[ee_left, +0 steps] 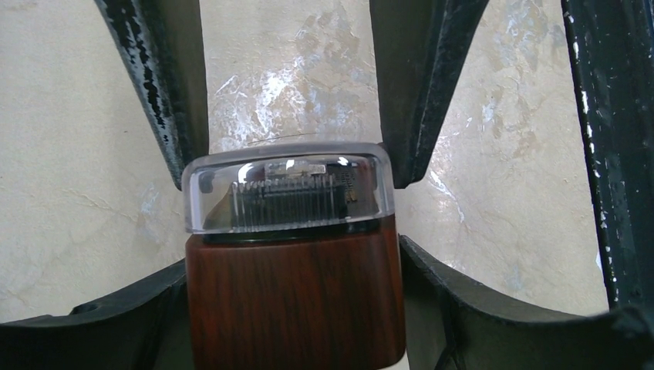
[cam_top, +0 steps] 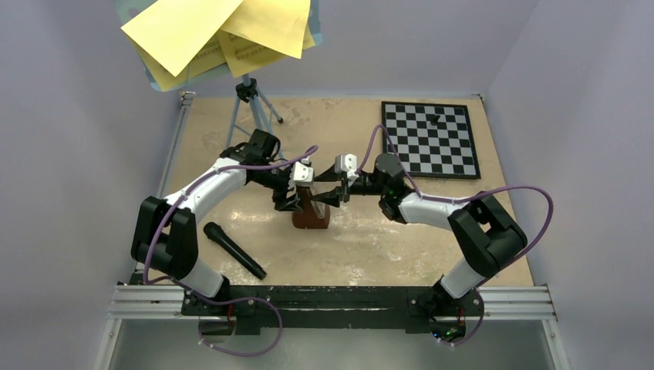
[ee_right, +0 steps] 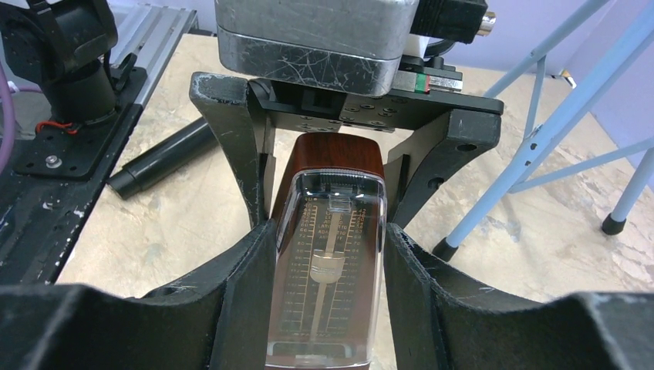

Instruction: Pack up the instrument practice props

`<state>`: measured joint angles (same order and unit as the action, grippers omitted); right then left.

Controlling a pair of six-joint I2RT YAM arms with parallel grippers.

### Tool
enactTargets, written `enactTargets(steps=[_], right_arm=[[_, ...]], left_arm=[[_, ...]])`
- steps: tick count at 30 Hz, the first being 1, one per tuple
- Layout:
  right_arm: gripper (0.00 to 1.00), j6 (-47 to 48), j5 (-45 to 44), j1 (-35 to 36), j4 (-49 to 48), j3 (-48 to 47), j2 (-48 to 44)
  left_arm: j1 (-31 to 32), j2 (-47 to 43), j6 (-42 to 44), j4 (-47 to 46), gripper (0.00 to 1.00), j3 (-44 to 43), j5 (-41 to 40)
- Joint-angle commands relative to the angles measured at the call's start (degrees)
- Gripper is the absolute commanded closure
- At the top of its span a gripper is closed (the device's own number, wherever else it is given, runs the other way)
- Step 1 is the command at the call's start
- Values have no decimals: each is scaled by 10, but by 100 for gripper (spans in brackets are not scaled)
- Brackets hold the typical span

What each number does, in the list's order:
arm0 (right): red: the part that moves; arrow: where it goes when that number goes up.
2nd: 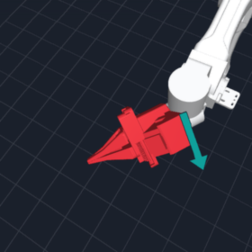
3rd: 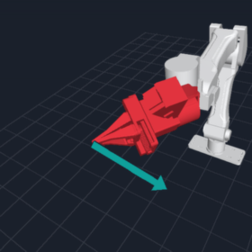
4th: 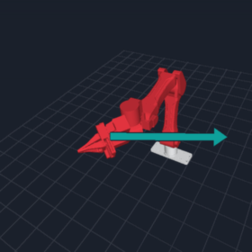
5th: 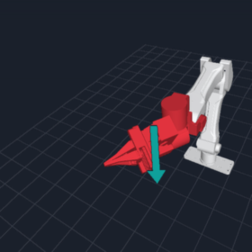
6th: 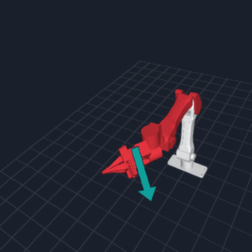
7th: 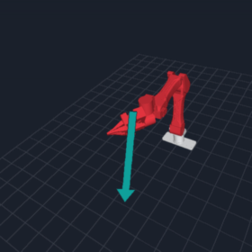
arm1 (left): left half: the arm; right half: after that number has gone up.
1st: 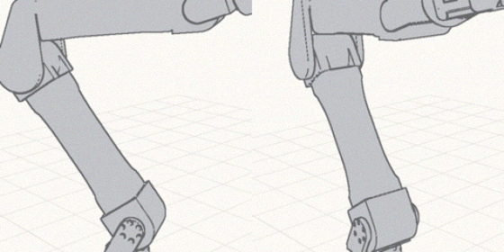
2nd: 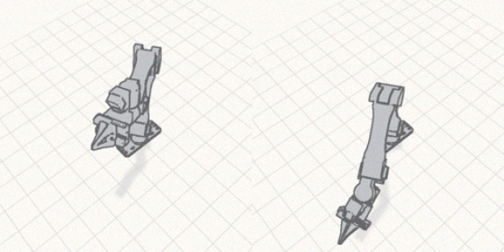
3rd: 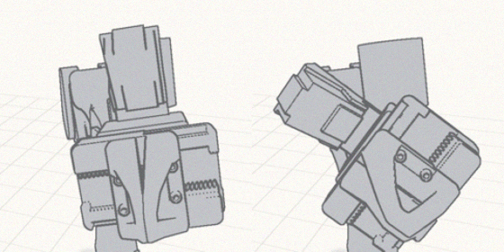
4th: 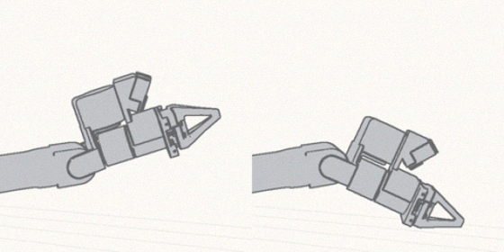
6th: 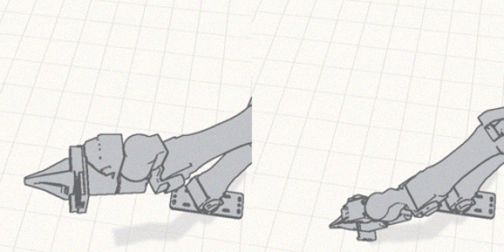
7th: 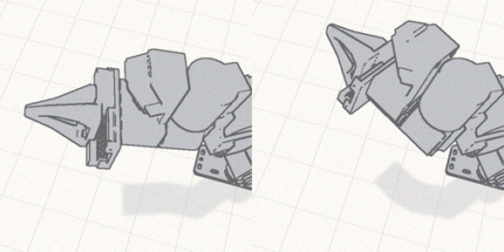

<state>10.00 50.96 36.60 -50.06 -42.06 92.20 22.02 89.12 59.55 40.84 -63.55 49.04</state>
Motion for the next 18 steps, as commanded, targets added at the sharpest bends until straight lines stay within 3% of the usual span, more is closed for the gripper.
enactTargets(steps=[1, 11, 18], right_arm=[[100, 68, 40, 22, 121, 3, 37], [100, 72, -41, 38, 182, -5, 18], [100, 33, 27, 34, 233, -24, 12]], left_arm=[[16, 25, -34, -54, 100, -7, -18], [33, 20, -76, -70, 100, -5, -34], [48, 19, -71, -77, 100, -4, -64]])
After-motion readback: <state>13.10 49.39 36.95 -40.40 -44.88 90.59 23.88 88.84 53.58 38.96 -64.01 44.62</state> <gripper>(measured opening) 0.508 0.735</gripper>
